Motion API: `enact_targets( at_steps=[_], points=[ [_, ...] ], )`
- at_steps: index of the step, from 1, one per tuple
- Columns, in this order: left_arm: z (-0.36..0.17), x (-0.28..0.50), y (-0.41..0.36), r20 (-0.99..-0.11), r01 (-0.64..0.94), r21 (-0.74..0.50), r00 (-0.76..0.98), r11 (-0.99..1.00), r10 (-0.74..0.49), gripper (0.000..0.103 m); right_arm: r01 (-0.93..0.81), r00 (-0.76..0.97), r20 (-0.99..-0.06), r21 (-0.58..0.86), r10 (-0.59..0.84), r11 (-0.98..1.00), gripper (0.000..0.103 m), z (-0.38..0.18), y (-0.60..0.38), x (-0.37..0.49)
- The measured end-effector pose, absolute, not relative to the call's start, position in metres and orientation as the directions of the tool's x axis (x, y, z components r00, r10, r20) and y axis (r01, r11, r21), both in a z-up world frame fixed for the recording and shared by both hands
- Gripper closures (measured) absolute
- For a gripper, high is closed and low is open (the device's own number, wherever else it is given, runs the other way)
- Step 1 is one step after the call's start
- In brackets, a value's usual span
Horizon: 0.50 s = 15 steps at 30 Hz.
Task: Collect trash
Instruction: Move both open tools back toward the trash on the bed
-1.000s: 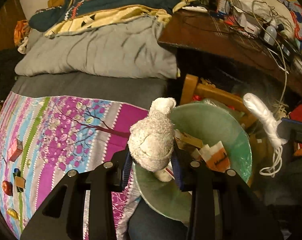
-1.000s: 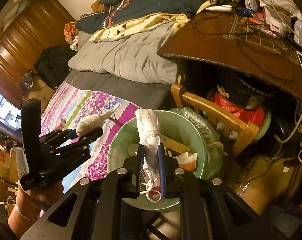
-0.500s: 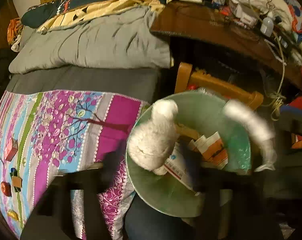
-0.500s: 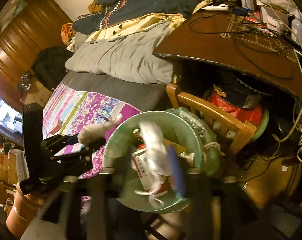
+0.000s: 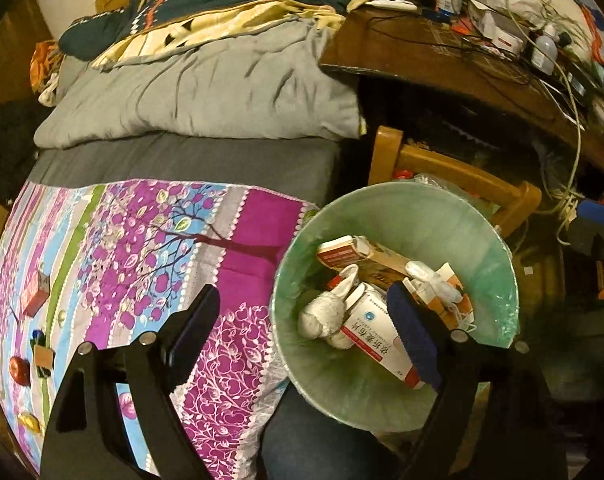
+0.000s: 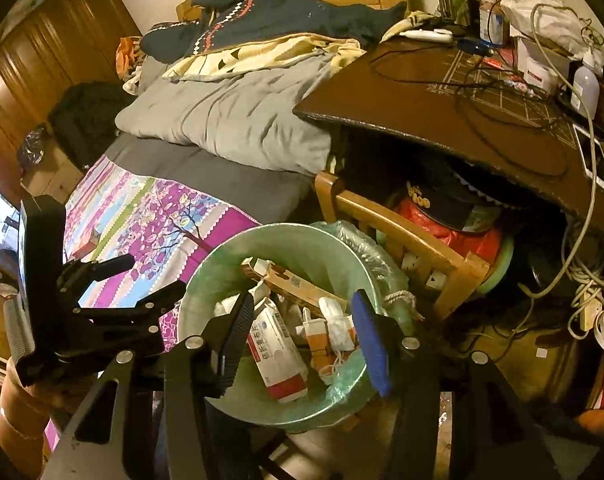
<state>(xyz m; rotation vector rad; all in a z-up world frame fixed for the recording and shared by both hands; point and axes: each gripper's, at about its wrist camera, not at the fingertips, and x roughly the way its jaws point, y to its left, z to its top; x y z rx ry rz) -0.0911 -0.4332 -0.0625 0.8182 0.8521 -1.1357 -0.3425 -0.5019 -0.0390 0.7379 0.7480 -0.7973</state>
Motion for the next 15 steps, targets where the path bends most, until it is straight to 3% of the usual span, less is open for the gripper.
enact_targets(
  at_steps=[11, 15],
  points=[
    [-0.060, -0.053, -0.391, -0.861, 0.925, 0.135, 0.287, 0.355, -0.420, 0.021, 0.812, 0.485, -0.762, 0.210, -0.429, 0.544, 0.049, -0.027, -0.483, -0.313],
    [-0.064, -0.026, -0.362, -0.842, 0.882, 0.161, 0.357, 0.442, -0.405, 0.021, 0.793, 0.506, -0.738, 0.193, -0.447, 0.578, 0.041, -0.027, -0.471, -0.290]
  ],
)
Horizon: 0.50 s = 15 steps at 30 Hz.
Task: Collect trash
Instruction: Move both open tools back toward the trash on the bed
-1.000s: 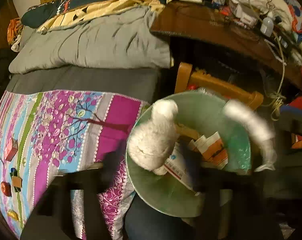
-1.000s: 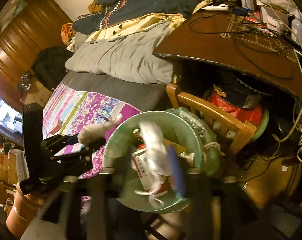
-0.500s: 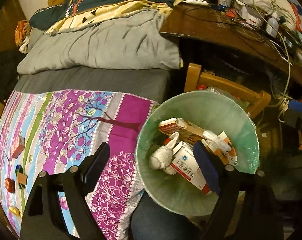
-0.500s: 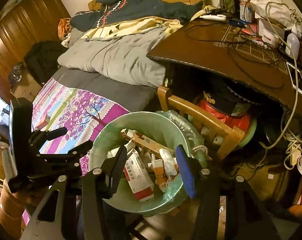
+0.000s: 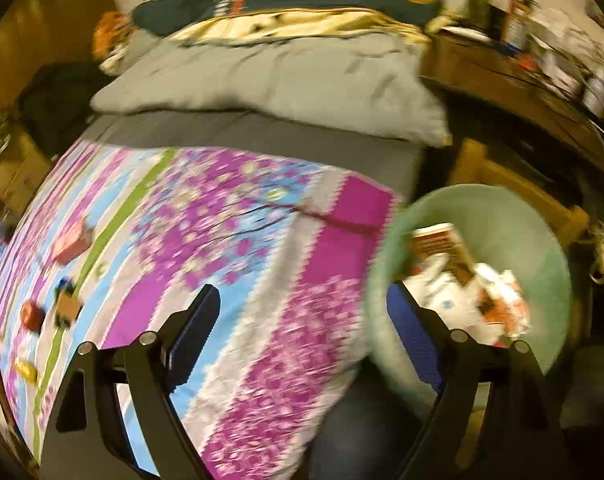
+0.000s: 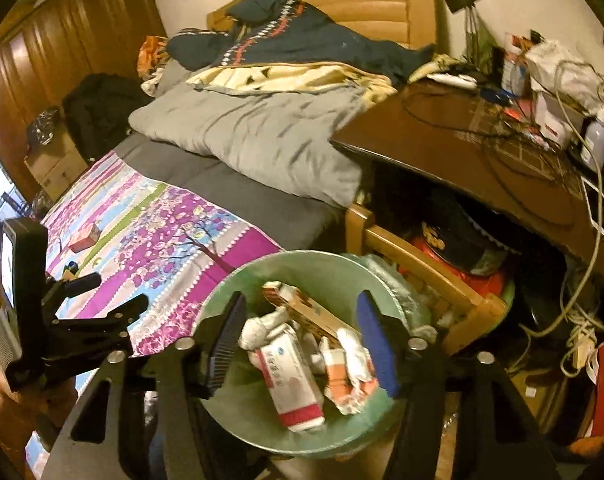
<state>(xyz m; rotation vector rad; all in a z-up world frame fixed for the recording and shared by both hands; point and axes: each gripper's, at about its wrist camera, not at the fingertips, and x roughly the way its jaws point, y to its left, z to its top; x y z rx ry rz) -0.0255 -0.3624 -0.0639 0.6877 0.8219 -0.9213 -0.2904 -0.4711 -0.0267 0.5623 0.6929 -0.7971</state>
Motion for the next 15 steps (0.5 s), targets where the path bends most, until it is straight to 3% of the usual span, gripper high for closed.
enact_targets(
  at_steps=[4, 15],
  points=[
    [-0.076, 0.014, -0.330, -0.848, 0.815, 0.146, 0.395, 0.561, -0.353, 0.021, 0.764, 0.534, -0.721, 0.187, -0.442, 0.617, 0.035, -0.029, -0.458, -0.262],
    [-0.108, 0.103, -0.230, -0.869, 0.607, 0.116, 0.445, 0.786, -0.216, 0.021, 0.571, 0.626, -0.725, 0.177, -0.286, 0.802, 0.035, -0.042, -0.400, -0.143]
  ],
)
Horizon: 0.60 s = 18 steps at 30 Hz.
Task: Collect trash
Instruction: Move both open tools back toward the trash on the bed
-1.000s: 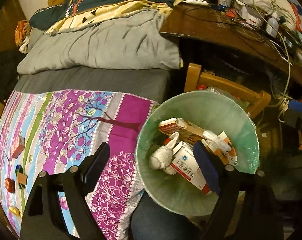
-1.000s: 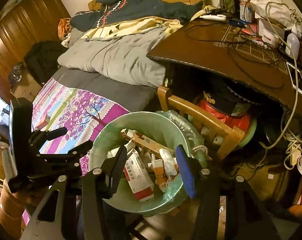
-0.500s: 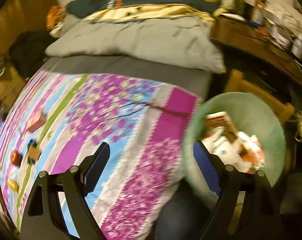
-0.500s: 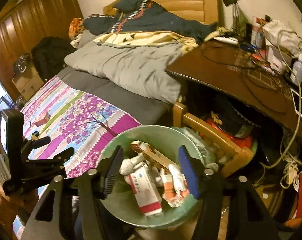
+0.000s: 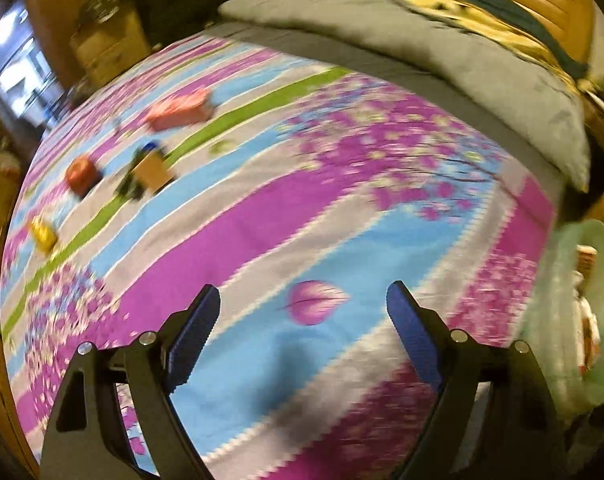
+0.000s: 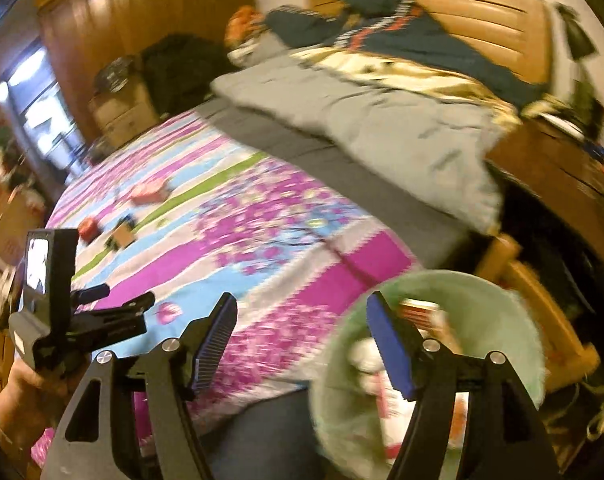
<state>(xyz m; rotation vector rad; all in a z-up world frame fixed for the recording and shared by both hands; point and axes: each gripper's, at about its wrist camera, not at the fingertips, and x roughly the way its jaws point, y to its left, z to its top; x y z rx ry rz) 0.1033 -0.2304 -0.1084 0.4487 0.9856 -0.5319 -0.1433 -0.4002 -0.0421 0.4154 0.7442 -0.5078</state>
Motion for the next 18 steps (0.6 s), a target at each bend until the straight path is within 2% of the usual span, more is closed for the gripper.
enact_targets(
  at_steps=[8, 10, 12, 18],
  points=[
    [-0.136, 0.174, -0.142, -0.886, 0.430, 0.088, 0.447, 0.898, -0.127, 0.021, 0.294, 0.660, -0.745, 0.139, -0.096, 0.946, 0.034, -0.070, -0.329, -0.002],
    [-0.139, 0.201, -0.118, -0.884, 0.387, 0.092, 0.456, 0.918, -0.104, 0.021, 0.186, 0.674, -0.739, 0.146, -0.019, 0.972, 0.030, -0.082, -0.304, 0.048],
    [-0.138, 0.223, -0.102, -0.874, 0.356, 0.102, 0.478, 0.929, -0.087, 0.026, 0.108, 0.679, -0.733, 0.143, 0.032, 0.984, 0.023, -0.090, -0.285, 0.088],
    [-0.134, 0.295, -0.042, -0.850, 0.252, 0.111, 0.525, 0.961, -0.040, 0.043, -0.067, 0.657, -0.740, 0.135, 0.146, 0.989, 0.022, -0.129, -0.240, 0.230]
  ],
)
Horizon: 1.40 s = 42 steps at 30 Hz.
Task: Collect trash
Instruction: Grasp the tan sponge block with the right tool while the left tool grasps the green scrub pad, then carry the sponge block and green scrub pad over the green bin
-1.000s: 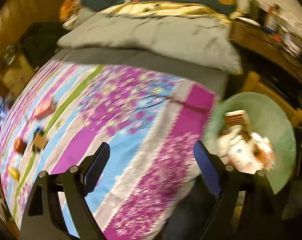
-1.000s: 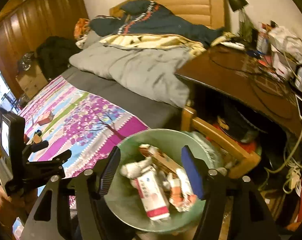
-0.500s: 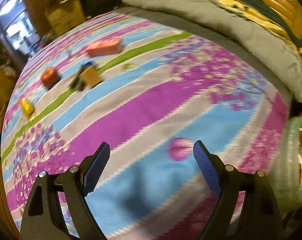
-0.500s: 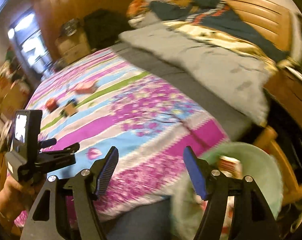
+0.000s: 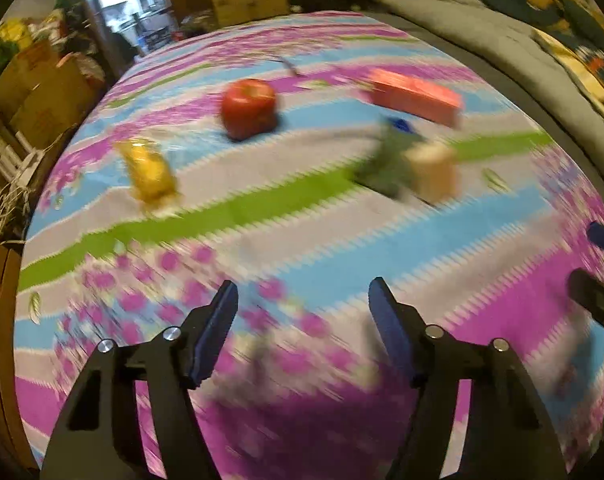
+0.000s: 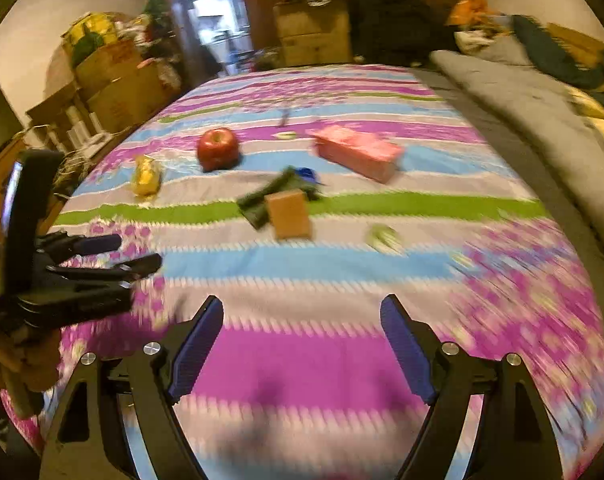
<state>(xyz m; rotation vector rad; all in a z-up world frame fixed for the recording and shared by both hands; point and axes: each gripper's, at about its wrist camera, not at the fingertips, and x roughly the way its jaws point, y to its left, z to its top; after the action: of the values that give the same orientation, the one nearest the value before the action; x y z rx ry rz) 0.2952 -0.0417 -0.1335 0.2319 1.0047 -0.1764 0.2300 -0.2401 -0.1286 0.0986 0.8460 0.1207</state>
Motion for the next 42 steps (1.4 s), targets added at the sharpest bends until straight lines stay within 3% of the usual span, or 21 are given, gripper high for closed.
enact_targets(
  at_steps=[2, 6, 7, 8, 9, 13, 14, 16, 20, 21, 22, 24, 25, 26, 36, 42],
  points=[
    [-0.134, 0.318, -0.021, -0.856, 0.224, 0.094, 0.516, 0.970, -0.036, 0.049, -0.087, 0.644, -0.749, 0.130, 0.156, 0.988, 0.022, -0.142, -0.233, 0.261],
    [-0.130, 0.346, -0.004, -0.851, 0.203, 0.075, 0.523, 0.976, -0.044, 0.049, -0.120, 0.623, -0.765, 0.112, 0.163, 0.986, 0.022, -0.166, -0.212, 0.321],
    [-0.128, 0.350, -0.004, -0.846, 0.206, 0.072, 0.531, 0.976, -0.049, 0.050, -0.107, 0.613, -0.778, 0.086, 0.133, 0.991, 0.029, -0.175, -0.209, 0.337],
    [-0.126, 0.353, -0.006, -0.842, 0.214, 0.069, 0.536, 0.974, -0.058, 0.050, -0.100, 0.602, -0.789, 0.082, 0.126, 0.992, 0.056, -0.182, -0.208, 0.347],
    [-0.125, 0.356, -0.011, -0.840, 0.230, 0.064, 0.538, 0.971, -0.071, 0.050, -0.098, 0.579, -0.803, 0.100, 0.139, 0.990, 0.064, -0.190, -0.209, 0.355],
    [-0.123, 0.363, -0.047, -0.839, 0.361, -0.004, 0.506, 0.932, -0.200, 0.047, -0.048, 0.596, -0.784, 0.179, 0.173, 0.983, 0.065, -0.186, -0.224, 0.329],
    [-0.126, 0.366, -0.062, -0.843, 0.418, -0.026, 0.479, 0.908, -0.244, 0.038, -0.032, 0.608, -0.775, 0.195, 0.174, 0.980, 0.065, -0.183, -0.229, 0.316],
    [-0.134, 0.370, -0.090, -0.839, 0.500, -0.030, 0.458, 0.865, -0.294, 0.032, 0.022, 0.634, -0.746, 0.278, 0.202, 0.960, 0.065, -0.171, -0.247, 0.281],
    [-0.166, 0.387, -0.137, -0.844, 0.543, 0.099, 0.490, 0.834, -0.218, 0.032, 0.111, 0.654, -0.715, 0.415, 0.248, 0.903, 0.065, -0.157, -0.279, 0.213],
    [-0.177, 0.393, -0.142, -0.860, 0.548, 0.108, 0.470, 0.829, -0.198, 0.034, 0.127, 0.654, -0.716, 0.421, 0.244, 0.898, 0.065, -0.155, -0.284, 0.200],
    [-0.186, 0.397, -0.144, -0.876, 0.554, 0.118, 0.449, 0.824, -0.176, 0.056, 0.146, 0.651, -0.718, 0.437, 0.246, 0.887, 0.065, -0.154, -0.291, 0.184],
    [-0.190, 0.399, -0.138, -0.883, 0.556, 0.074, 0.423, 0.828, -0.206, 0.073, 0.166, 0.646, -0.720, 0.456, 0.253, 0.874, 0.065, -0.153, -0.299, 0.166],
    [-0.186, 0.397, -0.133, -0.881, 0.550, 0.048, 0.417, 0.834, -0.224, 0.089, 0.169, 0.647, -0.720, 0.457, 0.252, 0.873, 0.065, -0.152, -0.301, 0.157],
    [-0.176, 0.390, -0.126, -0.874, 0.534, 0.021, 0.420, 0.845, -0.243, 0.091, 0.170, 0.647, -0.720, 0.457, 0.251, 0.873, 0.065, -0.151, -0.302, 0.150],
    [-0.099, 0.256, -0.097, -0.821, 0.532, -0.044, 0.463, 0.846, -0.334, 0.092, 0.140, 0.715, -0.662, 0.452, 0.226, 0.881, 0.066, -0.092, -0.299, 0.077],
    [-0.068, 0.174, -0.116, -0.817, 0.575, 0.018, 0.479, 0.818, -0.320, 0.092, 0.156, 0.739, -0.648, 0.428, 0.182, 0.890, 0.066, -0.051, -0.306, 0.005]
  ],
)
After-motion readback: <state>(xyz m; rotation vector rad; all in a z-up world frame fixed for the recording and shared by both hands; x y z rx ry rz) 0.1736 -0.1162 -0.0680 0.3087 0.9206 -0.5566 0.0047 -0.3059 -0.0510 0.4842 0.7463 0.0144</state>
